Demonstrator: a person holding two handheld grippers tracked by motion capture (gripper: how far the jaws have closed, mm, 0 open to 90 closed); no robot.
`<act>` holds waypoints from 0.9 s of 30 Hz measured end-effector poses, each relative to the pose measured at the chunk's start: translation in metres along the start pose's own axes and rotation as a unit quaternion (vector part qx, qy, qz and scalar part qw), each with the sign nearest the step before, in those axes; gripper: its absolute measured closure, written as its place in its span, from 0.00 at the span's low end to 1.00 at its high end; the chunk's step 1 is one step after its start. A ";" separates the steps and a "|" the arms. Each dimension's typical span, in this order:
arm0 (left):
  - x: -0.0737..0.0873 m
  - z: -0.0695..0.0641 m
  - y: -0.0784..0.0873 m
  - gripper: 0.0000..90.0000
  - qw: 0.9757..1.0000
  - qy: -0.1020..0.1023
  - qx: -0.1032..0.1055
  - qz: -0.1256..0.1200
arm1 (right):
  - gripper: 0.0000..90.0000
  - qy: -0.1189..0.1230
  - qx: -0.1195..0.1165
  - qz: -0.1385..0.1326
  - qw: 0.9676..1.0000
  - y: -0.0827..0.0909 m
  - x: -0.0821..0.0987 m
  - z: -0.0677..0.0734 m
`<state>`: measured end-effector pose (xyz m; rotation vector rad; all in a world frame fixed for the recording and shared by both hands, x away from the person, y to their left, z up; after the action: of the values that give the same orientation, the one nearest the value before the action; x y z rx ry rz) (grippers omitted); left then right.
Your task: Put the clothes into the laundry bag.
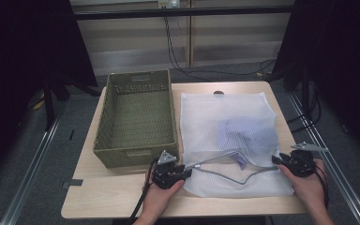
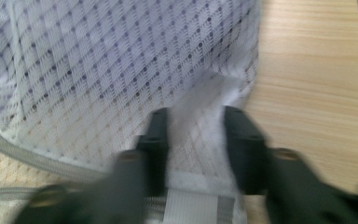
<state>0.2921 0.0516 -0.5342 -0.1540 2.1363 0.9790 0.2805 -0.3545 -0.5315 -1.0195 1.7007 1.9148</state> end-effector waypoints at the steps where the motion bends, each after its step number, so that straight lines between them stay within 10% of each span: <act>1: 0.000 0.000 0.000 0.77 1.000 0.008 0.004 -0.001 | 0.90 0.001 -0.009 0.004 1.000 0.000 0.000 0.002; 5: -0.001 0.004 0.003 0.93 1.000 0.020 0.019 0.002 | 1.00 -0.010 -0.020 0.010 1.000 0.001 -0.002 0.002; 11: -0.007 0.014 0.024 1.00 0.998 0.024 0.022 -0.045 | 1.00 -0.033 0.023 -0.079 0.996 0.031 -0.016 -0.013; 13: -0.005 0.021 0.026 1.00 0.999 0.022 -0.012 -0.041 | 1.00 -0.039 0.037 -0.073 0.996 0.031 -0.013 -0.019; 17: -0.002 0.027 0.030 1.00 0.998 0.050 0.002 -0.032 | 1.00 -0.069 0.018 -0.055 0.996 0.025 -0.001 -0.029; 22: -0.003 0.016 0.017 0.58 0.998 0.033 -0.004 -0.046 | 0.98 -0.073 -0.025 -0.059 0.995 0.023 -0.002 -0.026; 27: -0.004 -0.004 -0.005 0.42 0.999 0.018 0.012 -0.024 | 0.98 -0.048 -0.040 -0.053 0.997 0.015 -0.003 -0.016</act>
<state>0.2949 0.0450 -0.5325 -0.2121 2.1667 0.9283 0.2760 -0.3720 -0.5186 -1.0093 1.4989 1.9448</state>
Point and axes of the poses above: each handheld gripper's, and its own axes: y roughly backward along the jaws, x roughly out of its underside, z roughly to its left, the point moved 4 cm from there along -y, roughly forward along the jaws, and after that the axes turned 7 degrees about y, right-handed, at the moved point
